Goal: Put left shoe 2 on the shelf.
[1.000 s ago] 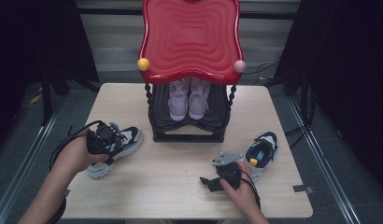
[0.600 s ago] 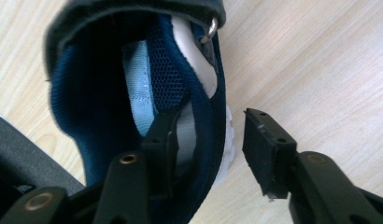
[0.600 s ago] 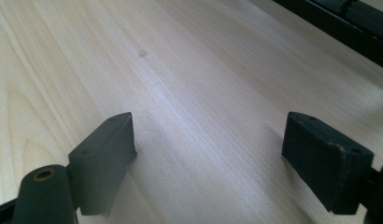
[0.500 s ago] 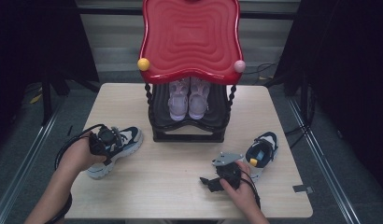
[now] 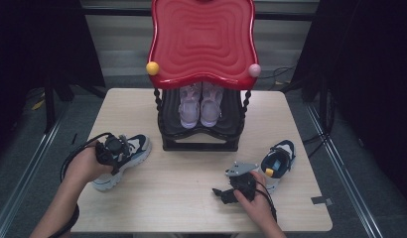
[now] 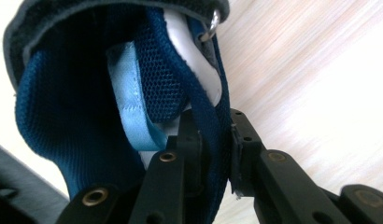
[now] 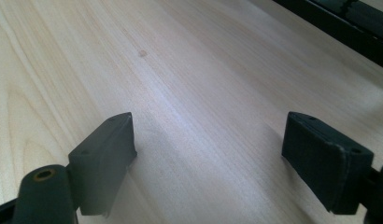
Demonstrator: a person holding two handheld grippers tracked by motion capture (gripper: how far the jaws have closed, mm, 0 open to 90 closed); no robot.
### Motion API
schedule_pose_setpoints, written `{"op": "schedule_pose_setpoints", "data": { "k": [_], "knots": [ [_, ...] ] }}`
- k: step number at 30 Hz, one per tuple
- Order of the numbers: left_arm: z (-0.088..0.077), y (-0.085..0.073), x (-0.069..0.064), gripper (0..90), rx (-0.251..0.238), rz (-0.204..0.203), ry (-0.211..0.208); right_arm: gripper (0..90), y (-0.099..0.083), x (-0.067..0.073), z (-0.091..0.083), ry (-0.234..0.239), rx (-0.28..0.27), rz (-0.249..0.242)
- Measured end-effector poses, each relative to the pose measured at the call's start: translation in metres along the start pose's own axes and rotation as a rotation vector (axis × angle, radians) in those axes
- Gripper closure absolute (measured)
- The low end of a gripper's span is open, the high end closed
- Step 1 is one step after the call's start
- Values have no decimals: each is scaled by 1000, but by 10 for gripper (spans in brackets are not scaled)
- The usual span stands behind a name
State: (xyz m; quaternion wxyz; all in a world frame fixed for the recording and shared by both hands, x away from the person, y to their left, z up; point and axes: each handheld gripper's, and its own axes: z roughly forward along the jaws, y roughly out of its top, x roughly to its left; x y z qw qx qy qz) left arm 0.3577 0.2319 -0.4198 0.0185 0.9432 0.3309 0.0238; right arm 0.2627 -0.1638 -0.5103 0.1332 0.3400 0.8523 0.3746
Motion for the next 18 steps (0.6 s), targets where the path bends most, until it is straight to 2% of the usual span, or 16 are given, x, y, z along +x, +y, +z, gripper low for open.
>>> {"op": "schedule_pose_setpoints", "data": {
  "k": [2, 3, 4, 6, 9, 10, 12, 14, 15, 17, 18],
  "knots": [
    [-4, 1, -5, 781, -18, -11, 7, 165, 0, 0, 0, -2, 0, 0],
    [-7, 1, -7, 782, -19, -19, -4, 165, 0, 0, 0, -2, 0, 0],
    [-10, 1, -11, 783, -44, -30, 2, 165, 0, 0, 0, -2, 0, 0],
    [-15, 1, -18, 785, -53, -72, -5, 165, 0, 0, 0, -2, 0, 0],
    [-21, 2, -31, 785, -33, -114, -11, 165, 0, 0, 0, -1, 0, 0],
    [-23, 2, -37, 785, -21, -116, 2, 165, 0, 0, 0, -2, 0, 0],
    [-23, 2, -47, 785, -21, -130, -16, 165, 0, 0, 0, -2, 0, 0],
    [-22, 2, -56, 783, -29, -124, -43, 165, 0, 0, 0, 0, 0, 0],
    [-21, 2, -61, 780, -33, -137, -66, 165, 0, 0, 0, -2, 0, 0],
    [-19, 4, -68, 774, -39, -126, -98, 165, 0, 0, 0, -2, 0, 0],
    [-19, 4, -72, 774, -43, -123, -99, 165, 0, 0, 0, -2, 0, 0]
  ]
}}
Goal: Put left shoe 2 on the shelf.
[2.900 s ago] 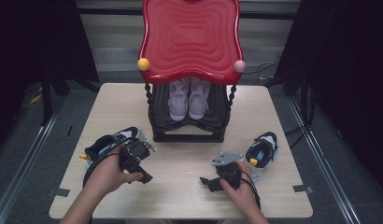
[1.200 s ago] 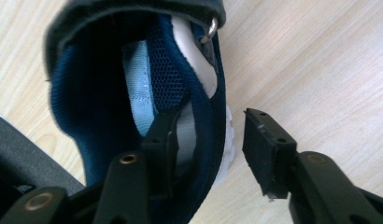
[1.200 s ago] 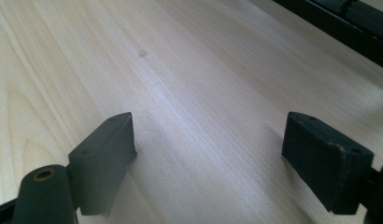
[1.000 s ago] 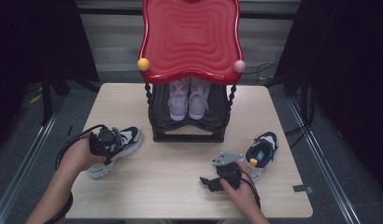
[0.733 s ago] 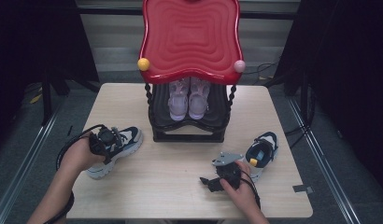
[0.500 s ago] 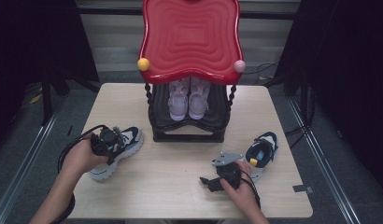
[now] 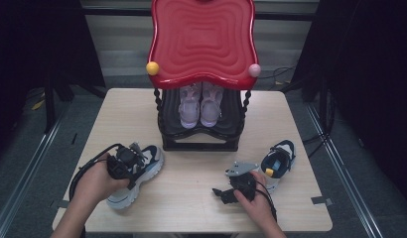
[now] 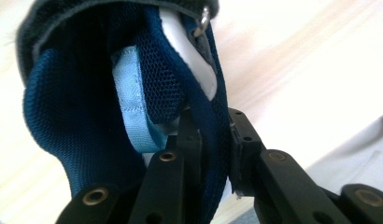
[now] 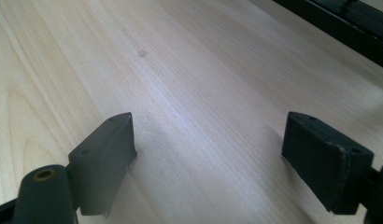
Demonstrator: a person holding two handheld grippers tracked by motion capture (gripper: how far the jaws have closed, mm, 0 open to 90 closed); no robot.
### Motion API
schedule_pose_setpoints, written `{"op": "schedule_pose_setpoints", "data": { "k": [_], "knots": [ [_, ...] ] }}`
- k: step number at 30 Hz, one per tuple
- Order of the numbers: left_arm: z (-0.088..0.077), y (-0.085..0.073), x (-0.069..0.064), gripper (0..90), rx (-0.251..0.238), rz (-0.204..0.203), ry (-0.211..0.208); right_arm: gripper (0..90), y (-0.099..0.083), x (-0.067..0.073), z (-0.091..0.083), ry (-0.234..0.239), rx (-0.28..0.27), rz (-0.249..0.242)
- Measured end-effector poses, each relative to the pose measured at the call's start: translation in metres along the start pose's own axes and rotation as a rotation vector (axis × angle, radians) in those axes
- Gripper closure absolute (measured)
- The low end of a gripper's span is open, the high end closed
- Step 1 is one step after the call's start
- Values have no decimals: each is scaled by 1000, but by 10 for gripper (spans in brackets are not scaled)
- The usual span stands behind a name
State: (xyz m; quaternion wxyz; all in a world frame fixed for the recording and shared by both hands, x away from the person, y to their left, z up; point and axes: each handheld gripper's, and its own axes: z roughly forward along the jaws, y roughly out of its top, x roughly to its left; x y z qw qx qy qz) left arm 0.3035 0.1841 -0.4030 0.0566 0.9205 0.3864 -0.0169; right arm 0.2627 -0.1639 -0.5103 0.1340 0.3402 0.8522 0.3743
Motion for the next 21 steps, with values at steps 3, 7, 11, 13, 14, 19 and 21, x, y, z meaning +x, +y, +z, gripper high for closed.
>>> {"op": "schedule_pose_setpoints", "data": {
  "k": [3, 7, 11, 13, 14, 19, 21],
  "knots": [
    [1, 1, -6, 765, -33, 12, -7, 165, 0, 0, 0, 2, 0, 0],
    [6, 4, -12, 733, -65, 45, -35, 165, 0, 0, 0, 0, 0, 0],
    [9, 8, -14, 708, -73, 89, -70, 165, 0, 0, 0, 0, 0, 0],
    [10, 10, -16, 690, -80, 98, -90, 164, 0, 0, 0, 0, 0, 0],
    [10, 12, -16, 684, -74, 102, -94, 165, 0, 0, 0, 0, 0, 0],
    [12, 19, -18, 661, -83, 102, -105, 165, 0, 0, 0, 2, 0, 0],
    [10, 19, -17, 640, -87, 114, -107, 165, 0, 0, 0, 0, 0, 0]
  ]
}}
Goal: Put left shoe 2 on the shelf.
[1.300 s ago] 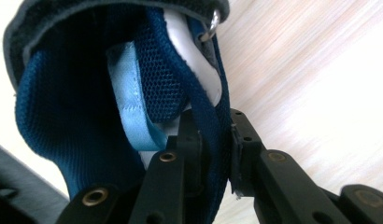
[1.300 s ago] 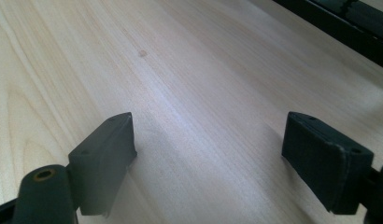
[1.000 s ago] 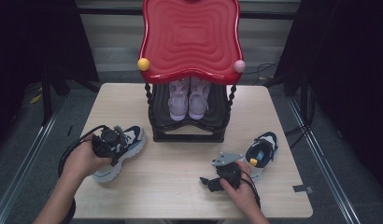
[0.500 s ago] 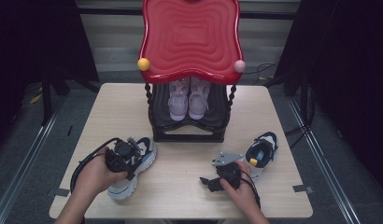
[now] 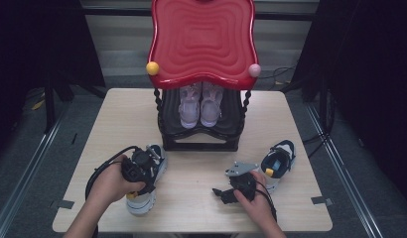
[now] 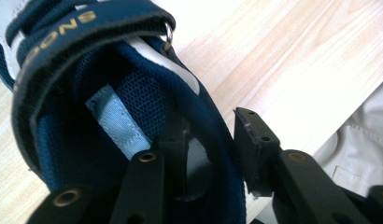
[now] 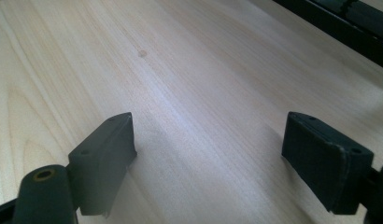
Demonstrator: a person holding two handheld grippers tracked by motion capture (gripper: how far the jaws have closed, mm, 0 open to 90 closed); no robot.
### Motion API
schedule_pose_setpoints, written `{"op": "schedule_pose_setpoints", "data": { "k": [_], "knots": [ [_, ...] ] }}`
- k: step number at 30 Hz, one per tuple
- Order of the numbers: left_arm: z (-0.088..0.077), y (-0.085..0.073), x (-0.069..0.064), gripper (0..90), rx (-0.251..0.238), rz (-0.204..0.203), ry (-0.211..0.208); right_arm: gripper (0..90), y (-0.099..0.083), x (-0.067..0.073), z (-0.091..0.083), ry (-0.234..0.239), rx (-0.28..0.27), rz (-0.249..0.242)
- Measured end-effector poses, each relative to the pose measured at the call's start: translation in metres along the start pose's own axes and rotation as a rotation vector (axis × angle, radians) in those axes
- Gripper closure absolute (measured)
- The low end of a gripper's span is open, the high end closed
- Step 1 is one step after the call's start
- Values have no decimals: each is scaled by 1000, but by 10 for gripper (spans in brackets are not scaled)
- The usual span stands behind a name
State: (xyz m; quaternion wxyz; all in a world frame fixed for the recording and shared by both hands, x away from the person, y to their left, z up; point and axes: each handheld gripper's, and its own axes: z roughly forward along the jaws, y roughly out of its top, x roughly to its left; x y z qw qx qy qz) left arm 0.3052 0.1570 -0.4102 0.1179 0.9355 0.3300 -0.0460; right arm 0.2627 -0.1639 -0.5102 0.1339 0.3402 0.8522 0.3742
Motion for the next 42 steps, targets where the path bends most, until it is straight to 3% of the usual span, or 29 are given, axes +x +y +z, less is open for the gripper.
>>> {"op": "schedule_pose_setpoints", "data": {
  "k": [4, 7, 11, 14, 16, 22, 26, 34, 42],
  "knots": [
    [-7, -2, 0, 593, -16, 6, 5, 165, 0, 0, 0, 0, 0, 0],
    [-13, -7, 0, 532, -6, 46, 14, 165, 0, 0, 0, 0, 0, 0],
    [-19, -15, 1, 492, 4, 131, 29, 164, 0, 0, 0, 3, -2, -2],
    [-22, -20, 2, 461, -1, 150, 31, 165, 0, 0, 0, 2, -2, -2],
    [-22, -22, 2, 454, 0, 153, 26, 165, 0, 0, 0, 2, -2, -2],
    [-13, -23, 0, 414, 55, 218, 17, 165, 0, 0, 0, 2, -2, -3],
    [-8, -24, -4, 426, 89, 270, 28, 165, 0, 0, 0, 2, -2, -3],
    [4, -22, -7, 469, 132, 313, 54, 164, 0, 0, 0, 2, -2, -2],
    [16, -21, -8, 622, 171, 330, -28, 164, 0, 0, 0, 2, -2, -2]
  ]
}}
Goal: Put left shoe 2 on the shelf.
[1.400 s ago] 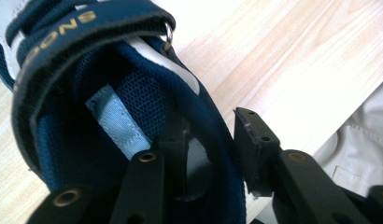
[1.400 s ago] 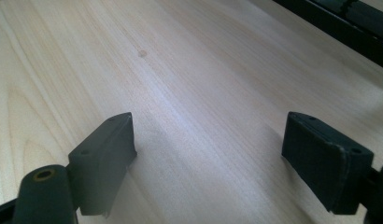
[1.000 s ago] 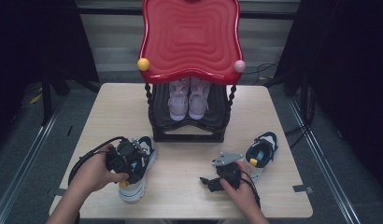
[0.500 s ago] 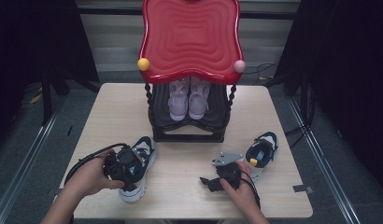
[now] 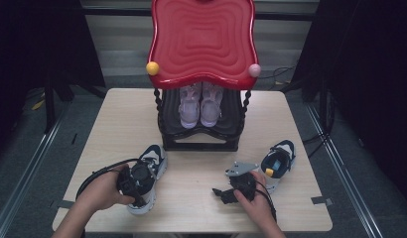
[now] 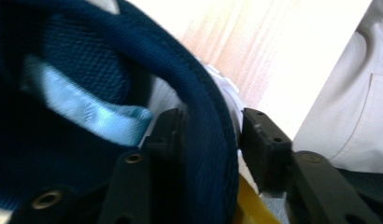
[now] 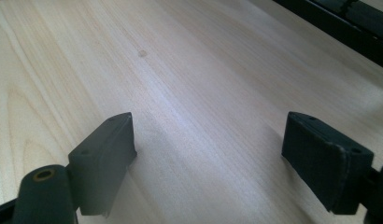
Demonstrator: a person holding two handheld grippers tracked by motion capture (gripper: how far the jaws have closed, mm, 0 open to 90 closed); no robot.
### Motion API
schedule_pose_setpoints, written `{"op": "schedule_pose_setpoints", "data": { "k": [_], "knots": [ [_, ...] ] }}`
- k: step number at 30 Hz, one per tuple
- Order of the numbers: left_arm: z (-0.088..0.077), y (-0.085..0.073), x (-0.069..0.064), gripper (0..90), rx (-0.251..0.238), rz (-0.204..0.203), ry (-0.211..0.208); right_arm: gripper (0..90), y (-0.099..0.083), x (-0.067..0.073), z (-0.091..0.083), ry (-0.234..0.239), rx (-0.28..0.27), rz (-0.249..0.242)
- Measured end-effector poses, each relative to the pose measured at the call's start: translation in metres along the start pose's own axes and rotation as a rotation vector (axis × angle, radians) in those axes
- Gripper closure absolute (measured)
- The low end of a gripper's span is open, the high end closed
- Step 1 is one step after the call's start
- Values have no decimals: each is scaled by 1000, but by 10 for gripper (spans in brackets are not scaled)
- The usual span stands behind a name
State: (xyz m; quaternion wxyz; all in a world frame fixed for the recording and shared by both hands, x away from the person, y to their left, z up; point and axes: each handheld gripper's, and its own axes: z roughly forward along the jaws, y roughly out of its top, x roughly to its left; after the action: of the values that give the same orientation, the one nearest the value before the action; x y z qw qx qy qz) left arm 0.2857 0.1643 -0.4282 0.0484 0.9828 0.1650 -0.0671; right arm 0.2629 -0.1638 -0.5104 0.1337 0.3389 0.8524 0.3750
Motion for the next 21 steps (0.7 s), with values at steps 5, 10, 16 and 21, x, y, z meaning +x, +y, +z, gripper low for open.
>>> {"op": "schedule_pose_setpoints", "data": {
  "k": [5, 10, 16, 21],
  "knots": [
    [-1, -1, -2, 728, -31, -29, -33, 165, 0, 0, 0, 0, -1, -1],
    [-4, -1, -8, 756, -27, -11, 32, 165, 0, 0, 0, 0, 1, 2],
    [-23, -5, -2, 753, -34, -66, 18, 165, 0, 0, 0, -2, 2, 2],
    [-43, -8, 0, 752, -55, -100, 16, 165, 0, 0, 0, 0, 2, 3]
  ]
}}
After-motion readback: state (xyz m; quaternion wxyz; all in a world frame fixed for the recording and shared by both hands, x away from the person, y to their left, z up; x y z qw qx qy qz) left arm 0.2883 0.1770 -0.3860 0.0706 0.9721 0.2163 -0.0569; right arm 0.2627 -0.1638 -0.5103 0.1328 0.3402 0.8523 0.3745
